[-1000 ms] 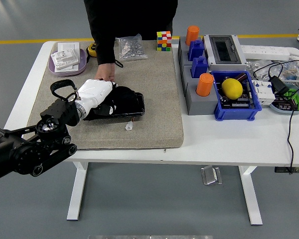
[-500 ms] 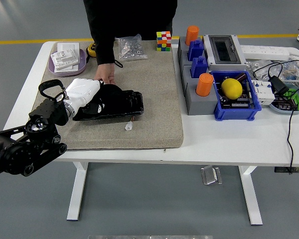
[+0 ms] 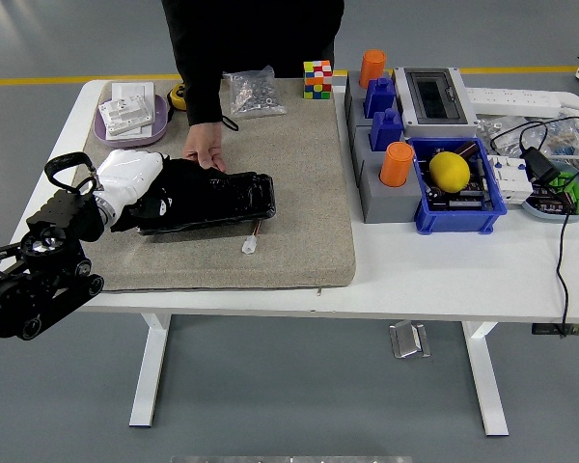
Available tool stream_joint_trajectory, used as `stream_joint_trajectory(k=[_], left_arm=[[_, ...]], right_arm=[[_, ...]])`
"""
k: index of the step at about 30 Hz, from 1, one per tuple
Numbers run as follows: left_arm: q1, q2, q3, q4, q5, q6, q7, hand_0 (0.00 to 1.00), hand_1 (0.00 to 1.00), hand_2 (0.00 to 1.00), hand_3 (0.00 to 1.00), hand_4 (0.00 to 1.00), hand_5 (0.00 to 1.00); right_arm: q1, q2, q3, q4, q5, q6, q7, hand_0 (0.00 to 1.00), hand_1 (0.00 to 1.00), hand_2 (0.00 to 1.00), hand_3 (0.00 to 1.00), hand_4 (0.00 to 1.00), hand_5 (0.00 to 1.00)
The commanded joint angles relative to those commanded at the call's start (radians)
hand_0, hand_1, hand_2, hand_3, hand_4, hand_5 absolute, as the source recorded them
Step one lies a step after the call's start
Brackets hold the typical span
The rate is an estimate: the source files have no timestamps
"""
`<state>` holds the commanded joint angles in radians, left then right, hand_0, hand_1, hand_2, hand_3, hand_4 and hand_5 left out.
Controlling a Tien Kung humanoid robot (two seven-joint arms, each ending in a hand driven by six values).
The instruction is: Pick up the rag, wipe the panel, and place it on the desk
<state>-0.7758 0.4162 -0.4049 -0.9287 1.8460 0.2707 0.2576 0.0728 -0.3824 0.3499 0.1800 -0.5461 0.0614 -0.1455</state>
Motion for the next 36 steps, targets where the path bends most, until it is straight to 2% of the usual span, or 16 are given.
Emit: stream_joint_trajectory(k=[8,21,27,31,36], left_arm=[[0.01,0.025,-0.027,0.006,0.017,0.003,0.003,0.228,0.174,0.477,0.391,0.375,0.002],[0.054,0.072,-0.124,0.048,0.03,0.011,-0.005,0.23,0.174,0.478,0.392,0.377,0.002],[0.086,0.073,-0.192,0.067,0.031,0.015,-0.012,0.228,0.174,0.477,0.391,0.381,0.002],[0.105,0.063,-0.245,0.076,0.028,0.019,-0.016,0.23,0.174,0.477,0.391,0.38,0.002],[0.115,0.05,-0.264,0.09,0.007,0.022,-0.022,0.23,0.174,0.477,0.391,0.38,0.002]], right_arm=[[-0.002,0.003,0.017,0.0,-0.015,0.001,-0.003,0.723,0.596,0.672,0.582,0.998,0.428],[-0.002,0.005,0.006,0.0,0.007,-0.002,0.003,0.724,0.597,0.673,0.582,0.998,0.428],[-0.002,0.004,-0.006,0.0,0.022,-0.003,0.005,0.725,0.597,0.672,0.581,0.998,0.428],[-0.001,0.004,-0.031,0.0,0.044,-0.004,0.011,0.724,0.597,0.672,0.582,0.998,0.428],[0.002,0.007,-0.069,0.0,0.08,-0.007,0.02,0.724,0.597,0.672,0.582,0.998,0.428]])
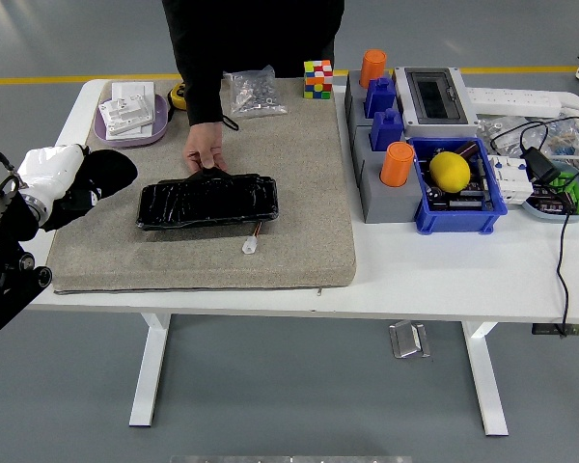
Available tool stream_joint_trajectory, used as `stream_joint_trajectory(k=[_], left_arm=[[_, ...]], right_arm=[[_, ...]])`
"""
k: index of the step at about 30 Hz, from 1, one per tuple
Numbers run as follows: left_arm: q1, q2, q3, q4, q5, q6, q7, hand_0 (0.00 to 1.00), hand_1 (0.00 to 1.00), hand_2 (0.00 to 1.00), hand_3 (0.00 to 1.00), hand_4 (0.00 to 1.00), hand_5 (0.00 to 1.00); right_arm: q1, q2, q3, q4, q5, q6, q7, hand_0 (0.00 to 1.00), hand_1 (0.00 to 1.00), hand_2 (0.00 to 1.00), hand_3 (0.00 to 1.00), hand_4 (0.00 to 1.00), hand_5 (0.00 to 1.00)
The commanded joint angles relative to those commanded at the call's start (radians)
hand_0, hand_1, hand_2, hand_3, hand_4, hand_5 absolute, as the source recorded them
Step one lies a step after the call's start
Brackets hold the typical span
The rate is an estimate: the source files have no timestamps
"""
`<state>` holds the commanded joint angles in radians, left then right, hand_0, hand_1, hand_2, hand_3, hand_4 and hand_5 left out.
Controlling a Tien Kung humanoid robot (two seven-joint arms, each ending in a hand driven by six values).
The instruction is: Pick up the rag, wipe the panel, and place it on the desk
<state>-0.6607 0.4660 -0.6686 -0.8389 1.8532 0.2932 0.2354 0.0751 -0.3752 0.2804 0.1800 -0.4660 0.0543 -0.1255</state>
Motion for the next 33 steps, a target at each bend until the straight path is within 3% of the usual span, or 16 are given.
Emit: stream_joint_trajectory(k=[17,18,24,25,30,31,33], left_arm=[[0.026,-0.031,-0.014,0.025,-0.093,0.008,-0.018,0.265,0.222,0.492,0.416,0.367,0.002],[0.027,-0.032,-0.011,0.026,-0.103,0.008,-0.019,0.326,0.34,0.519,0.48,0.49,0.002],[0.034,-0.037,0.002,0.032,-0.177,0.006,-0.031,0.326,0.34,0.519,0.48,0.49,0.002],[0.034,-0.038,0.003,0.032,-0.183,0.006,-0.032,0.335,0.447,0.548,0.536,0.525,0.042],[0.036,-0.041,0.003,0.035,-0.196,0.005,-0.036,0.335,0.447,0.548,0.536,0.525,0.042],[0.036,-0.041,0.004,0.035,-0.198,0.005,-0.036,0.368,0.5,0.567,0.548,0.552,0.079],[0.036,-0.04,0.007,0.036,-0.2,0.003,-0.037,0.368,0.5,0.567,0.548,0.552,0.079]], right_arm=[[0.004,-0.001,-0.007,0.0,-0.002,0.0,0.0,0.724,0.597,0.672,0.582,0.998,0.428],[0.004,-0.001,-0.006,0.0,-0.003,0.0,0.0,0.725,0.597,0.672,0.582,0.998,0.427],[0.004,0.0,-0.007,0.0,-0.001,0.0,0.0,0.725,0.597,0.672,0.582,0.998,0.427],[0.004,0.0,-0.004,0.0,-0.004,0.0,0.0,0.724,0.597,0.672,0.582,0.998,0.426],[0.004,0.0,-0.002,0.0,-0.007,0.001,-0.001,0.724,0.597,0.672,0.582,0.998,0.426],[0.004,0.0,0.003,0.0,-0.011,0.0,-0.002,0.724,0.597,0.672,0.581,0.998,0.425],[0.003,0.0,0.005,0.0,-0.013,0.001,-0.003,0.724,0.597,0.672,0.581,0.998,0.425]])
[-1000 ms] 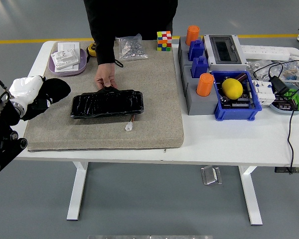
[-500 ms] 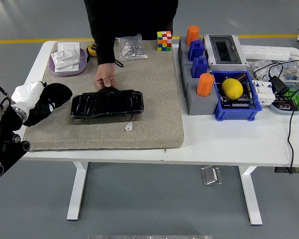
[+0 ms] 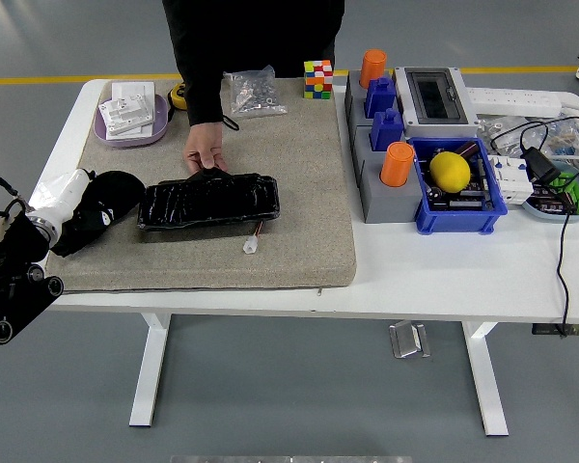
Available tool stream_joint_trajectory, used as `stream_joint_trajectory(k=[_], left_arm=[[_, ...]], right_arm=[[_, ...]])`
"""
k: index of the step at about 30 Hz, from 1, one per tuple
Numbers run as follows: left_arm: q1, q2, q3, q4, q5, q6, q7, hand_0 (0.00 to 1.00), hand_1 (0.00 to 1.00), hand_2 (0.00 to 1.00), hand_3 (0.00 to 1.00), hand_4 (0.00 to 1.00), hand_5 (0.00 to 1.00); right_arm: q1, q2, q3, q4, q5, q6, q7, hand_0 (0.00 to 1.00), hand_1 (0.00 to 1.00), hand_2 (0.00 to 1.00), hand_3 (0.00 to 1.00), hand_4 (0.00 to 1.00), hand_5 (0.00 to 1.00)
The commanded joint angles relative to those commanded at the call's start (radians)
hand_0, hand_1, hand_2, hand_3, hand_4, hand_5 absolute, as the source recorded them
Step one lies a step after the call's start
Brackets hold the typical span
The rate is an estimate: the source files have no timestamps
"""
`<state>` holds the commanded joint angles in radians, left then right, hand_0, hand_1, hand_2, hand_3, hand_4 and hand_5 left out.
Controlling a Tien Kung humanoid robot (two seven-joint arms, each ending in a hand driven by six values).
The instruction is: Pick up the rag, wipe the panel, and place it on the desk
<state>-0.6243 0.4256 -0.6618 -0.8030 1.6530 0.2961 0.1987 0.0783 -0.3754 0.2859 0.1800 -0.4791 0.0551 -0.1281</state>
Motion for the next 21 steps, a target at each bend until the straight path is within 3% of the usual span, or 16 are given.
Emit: stream_joint_trajectory(k=[8,9,15,16,20,21], left_arm=[[0.001,0.004,-0.005,0.001,-0.014,-0.014,-0.002,0.408,0.553,0.596,0.555,0.602,0.111],[0.002,0.005,-0.006,0.001,-0.015,-0.014,-0.002,0.458,0.611,0.636,0.563,0.636,0.131],[0.003,0.012,-0.012,0.002,-0.016,-0.034,0.001,0.458,0.611,0.636,0.563,0.636,0.131],[0.003,0.014,-0.012,0.002,-0.016,-0.042,0.004,0.506,0.703,0.726,0.596,0.728,0.199],[0.005,0.024,-0.017,-0.008,-0.015,-0.061,0.012,0.506,0.703,0.726,0.596,0.728,0.199],[0.006,0.027,-0.017,-0.013,-0.017,-0.066,0.013,0.527,0.718,0.781,0.634,0.777,0.229]], right_arm=[[0.0,0.001,-0.015,0.0,0.016,-0.002,0.004,0.724,0.597,0.672,0.581,0.998,0.424],[0.0,0.0,-0.014,0.0,0.015,-0.002,0.004,0.724,0.597,0.673,0.581,0.998,0.423],[-0.002,0.001,-0.016,0.0,0.019,-0.002,0.005,0.724,0.597,0.673,0.581,0.998,0.423],[-0.003,0.001,-0.023,0.0,0.026,-0.002,0.006,0.724,0.597,0.672,0.579,0.998,0.422],[-0.003,0.002,-0.005,0.0,0.008,-0.002,0.002,0.724,0.597,0.672,0.579,0.998,0.422],[-0.004,0.001,-0.004,0.0,0.008,-0.002,0.002,0.725,0.594,0.672,0.579,0.998,0.42]])
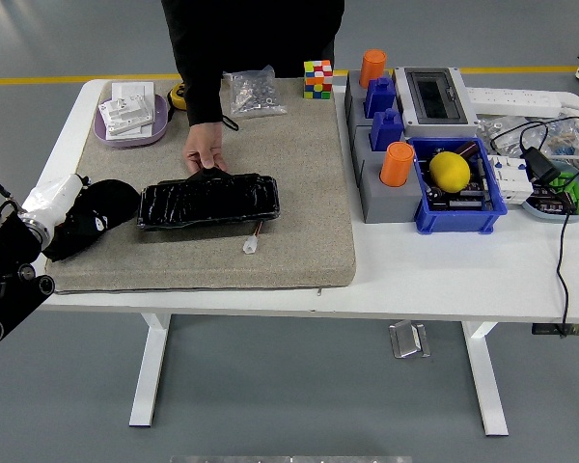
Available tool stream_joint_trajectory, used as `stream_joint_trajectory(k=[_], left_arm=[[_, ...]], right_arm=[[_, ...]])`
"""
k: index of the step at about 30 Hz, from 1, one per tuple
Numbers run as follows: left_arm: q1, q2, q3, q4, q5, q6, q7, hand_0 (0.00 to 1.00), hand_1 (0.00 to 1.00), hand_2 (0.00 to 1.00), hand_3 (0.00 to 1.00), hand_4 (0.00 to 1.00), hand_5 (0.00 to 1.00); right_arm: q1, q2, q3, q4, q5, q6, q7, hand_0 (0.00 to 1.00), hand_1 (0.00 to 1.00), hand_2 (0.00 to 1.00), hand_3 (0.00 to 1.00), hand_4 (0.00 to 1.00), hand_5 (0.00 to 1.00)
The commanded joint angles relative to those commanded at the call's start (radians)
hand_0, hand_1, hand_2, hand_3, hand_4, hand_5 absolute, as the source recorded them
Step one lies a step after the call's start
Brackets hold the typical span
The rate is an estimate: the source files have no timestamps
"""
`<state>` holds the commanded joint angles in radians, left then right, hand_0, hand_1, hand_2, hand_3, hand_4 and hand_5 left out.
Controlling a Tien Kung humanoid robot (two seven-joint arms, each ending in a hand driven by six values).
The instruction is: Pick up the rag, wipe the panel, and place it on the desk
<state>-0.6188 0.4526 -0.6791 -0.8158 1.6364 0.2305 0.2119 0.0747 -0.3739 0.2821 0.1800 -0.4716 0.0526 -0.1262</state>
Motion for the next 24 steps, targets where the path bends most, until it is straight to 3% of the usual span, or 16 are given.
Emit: stream_joint_trajectory(k=[7,24], left_arm=[[0.001,0.011,0.0,-0.032,-0.028,-0.027,0.007,0.542,0.727,0.786,0.635,0.743,0.196],[-0.004,0.056,0.006,-0.07,-0.06,-0.109,0.018,0.589,0.755,0.808,0.673,0.768,0.229]], right_arm=[[0.001,0.001,0.014,0.0,-0.014,0.0,-0.003,0.724,0.592,0.67,0.578,0.998,0.42],[0.0,0.0,0.016,0.0,-0.016,-0.002,-0.004,0.723,0.589,0.669,0.578,0.998,0.418]])
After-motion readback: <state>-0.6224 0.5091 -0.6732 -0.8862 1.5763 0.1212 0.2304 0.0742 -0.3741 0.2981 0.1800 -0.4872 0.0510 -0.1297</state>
